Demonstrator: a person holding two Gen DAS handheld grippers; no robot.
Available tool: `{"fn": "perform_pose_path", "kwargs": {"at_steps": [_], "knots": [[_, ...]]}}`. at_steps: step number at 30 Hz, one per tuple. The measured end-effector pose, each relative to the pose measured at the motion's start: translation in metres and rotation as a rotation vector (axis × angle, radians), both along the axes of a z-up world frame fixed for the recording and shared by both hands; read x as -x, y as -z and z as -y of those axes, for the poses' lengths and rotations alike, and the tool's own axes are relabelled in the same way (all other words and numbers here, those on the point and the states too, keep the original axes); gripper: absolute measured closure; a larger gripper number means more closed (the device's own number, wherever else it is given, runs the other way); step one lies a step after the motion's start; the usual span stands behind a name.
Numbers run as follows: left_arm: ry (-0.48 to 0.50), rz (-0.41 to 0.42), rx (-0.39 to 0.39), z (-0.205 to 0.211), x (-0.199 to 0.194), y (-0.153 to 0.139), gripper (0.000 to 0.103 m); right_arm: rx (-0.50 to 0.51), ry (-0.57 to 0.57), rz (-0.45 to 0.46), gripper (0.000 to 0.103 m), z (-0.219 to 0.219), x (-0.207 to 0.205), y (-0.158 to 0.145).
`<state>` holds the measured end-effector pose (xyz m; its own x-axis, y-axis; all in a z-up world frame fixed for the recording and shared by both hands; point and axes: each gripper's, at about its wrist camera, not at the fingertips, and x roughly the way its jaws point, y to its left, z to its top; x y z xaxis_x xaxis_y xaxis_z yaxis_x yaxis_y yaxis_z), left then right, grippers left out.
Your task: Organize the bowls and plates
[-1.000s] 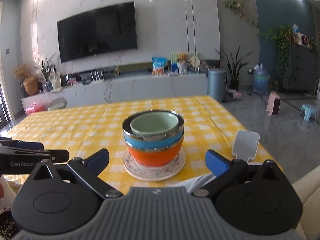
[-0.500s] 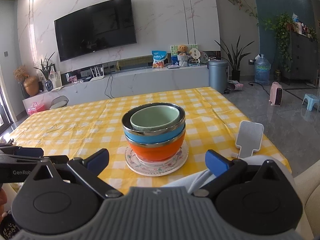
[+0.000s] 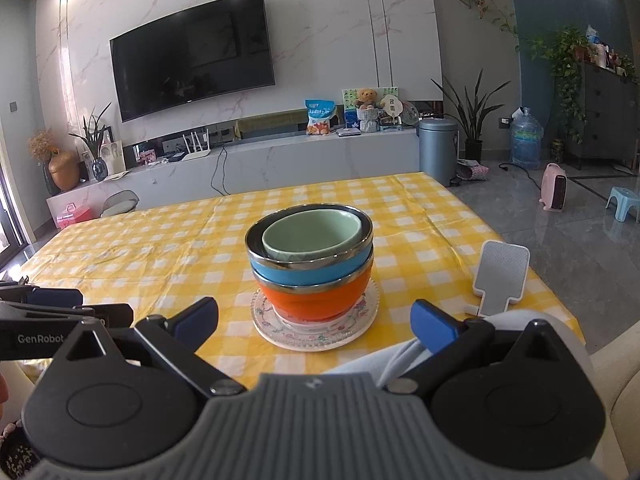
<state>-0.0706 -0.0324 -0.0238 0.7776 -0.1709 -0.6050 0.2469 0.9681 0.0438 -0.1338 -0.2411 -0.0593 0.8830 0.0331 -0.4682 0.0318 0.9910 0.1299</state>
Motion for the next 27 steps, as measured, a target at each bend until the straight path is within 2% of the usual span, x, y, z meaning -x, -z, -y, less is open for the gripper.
{"fn": "perform_pose_path", "kwargs": {"at_steps": [27], "knots": [[-0.002, -0.002, 0.000, 0.0001, -0.0010, -0.0018, 0.021, 0.015, -0.007, 0.002, 0.003, -0.0024, -0.0015, 0.0024]]}}
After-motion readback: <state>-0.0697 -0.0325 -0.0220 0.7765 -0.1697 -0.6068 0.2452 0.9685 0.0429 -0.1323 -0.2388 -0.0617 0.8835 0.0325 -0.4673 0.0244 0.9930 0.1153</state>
